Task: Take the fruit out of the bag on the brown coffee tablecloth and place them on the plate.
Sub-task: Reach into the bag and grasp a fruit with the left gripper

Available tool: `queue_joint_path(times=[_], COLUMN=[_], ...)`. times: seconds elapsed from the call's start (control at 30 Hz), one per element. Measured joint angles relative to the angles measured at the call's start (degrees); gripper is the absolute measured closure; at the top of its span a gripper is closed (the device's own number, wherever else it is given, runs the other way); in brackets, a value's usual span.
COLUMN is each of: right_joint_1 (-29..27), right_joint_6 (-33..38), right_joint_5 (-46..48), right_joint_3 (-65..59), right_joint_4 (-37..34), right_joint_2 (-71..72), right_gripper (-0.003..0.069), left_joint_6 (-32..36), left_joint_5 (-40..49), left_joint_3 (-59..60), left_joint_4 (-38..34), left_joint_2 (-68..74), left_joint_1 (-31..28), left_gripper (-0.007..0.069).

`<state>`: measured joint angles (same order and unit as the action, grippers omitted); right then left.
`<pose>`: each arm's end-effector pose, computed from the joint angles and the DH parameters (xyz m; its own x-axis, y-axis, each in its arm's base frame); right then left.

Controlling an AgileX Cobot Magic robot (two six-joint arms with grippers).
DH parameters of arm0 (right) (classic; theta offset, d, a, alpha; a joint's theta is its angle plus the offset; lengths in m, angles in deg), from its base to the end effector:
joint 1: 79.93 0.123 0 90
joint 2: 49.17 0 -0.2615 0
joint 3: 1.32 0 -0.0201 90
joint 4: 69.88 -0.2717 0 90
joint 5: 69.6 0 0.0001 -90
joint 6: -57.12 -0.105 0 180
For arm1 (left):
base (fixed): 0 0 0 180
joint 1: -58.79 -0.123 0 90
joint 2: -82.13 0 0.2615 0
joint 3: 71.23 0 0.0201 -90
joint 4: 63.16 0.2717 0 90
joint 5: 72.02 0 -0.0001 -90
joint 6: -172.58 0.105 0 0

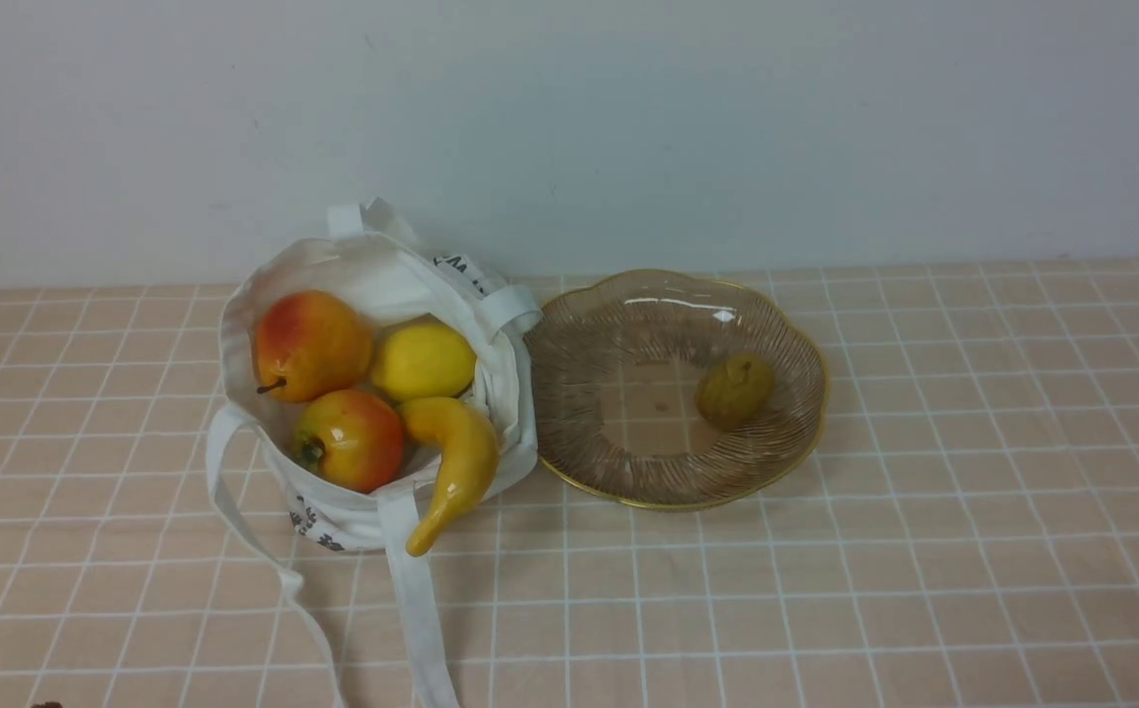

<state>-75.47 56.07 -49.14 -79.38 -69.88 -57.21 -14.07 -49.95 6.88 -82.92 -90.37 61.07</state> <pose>0.1111 0.0087 0.1681 -0.2855 -0.0039 -0.9584 -0.0725 0.9972 0.0176 0.1093 -0.0177 0.1683 -0.3253 -0.4076 -0.8533 0.0258 0.8982 -0.4389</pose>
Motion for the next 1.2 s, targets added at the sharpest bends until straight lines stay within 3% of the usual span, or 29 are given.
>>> queue_joint_path(times=[0.07,0.1,0.13,0.27,0.57,0.73,0.8,0.87,0.93,1.03,1.1,1.13,1.2], right_joint_1=[0.0,0.0,0.0,0.0,0.0,0.0,0.0,0.0,0.0,0.0,0.0,0.0,0.0], right_joint_6=[0.0,0.0,0.0,0.0,0.0,0.0,0.0,0.0,0.0,0.0,0.0,0.0,0.0], right_joint_5=[0.0,0.0,0.0,0.0,0.0,0.0,0.0,0.0,0.0,0.0,0.0,0.0,0.0], right_joint_3=[0.0,0.0,0.0,0.0,0.0,0.0,0.0,0.0,0.0,0.0,0.0,0.0,0.0], right_joint_4=[0.0,0.0,0.0,0.0,0.0,0.0,0.0,0.0,0.0,0.0,0.0,0.0,0.0], right_joint_2=[0.0,0.0,0.0,0.0,0.0,0.0,0.0,0.0,0.0,0.0,0.0,0.0,0.0], right_gripper=[0.0673,0.0673,0.0673,0.0673,0.0673,0.0673,0.0673,0.0673,0.0673,0.0673,0.0673,0.0673,0.0673], left_joint_6=[-6.28,-6.83,-11.56,-13.49,-12.64,-14.73,-12.37,-4.1,-0.06,16.34,20.56,25.67,28.02], left_joint_5=[0.0,0.0,0.0,-0.27,-3.25,-7.21,-7.66,-7.56,-7.49,-5.99,-4.03,-0.16,8.48], left_joint_3=[0.06,0.06,0.06,0.06,0.06,0.06,-0.48,-4.7,-6.45,-14.62,-17.0,-19.6,-23.08], left_joint_4=[-11.59,-13.93,-24.68,-35.22,-41.15,-55.81,-58.58,-61.57,-61.8,-61.25,-60.15,-58.21,-53.97], left_joint_2=[0.0,0.0,0.0,0.0,0.0,0.0,0.0,0.0,0.28,6.69,9.77,14.88,23.45], left_joint_1=[0.0,0.0,0.0,0.0,0.0,0.0,0.0,0.0,0.0,0.0,0.0,0.0,0.0], left_gripper=[0.0632,0.0632,0.0632,0.0632,0.0632,0.0632,0.0632,0.0632,0.0632,0.0632,0.0632,0.0632,0.0632])
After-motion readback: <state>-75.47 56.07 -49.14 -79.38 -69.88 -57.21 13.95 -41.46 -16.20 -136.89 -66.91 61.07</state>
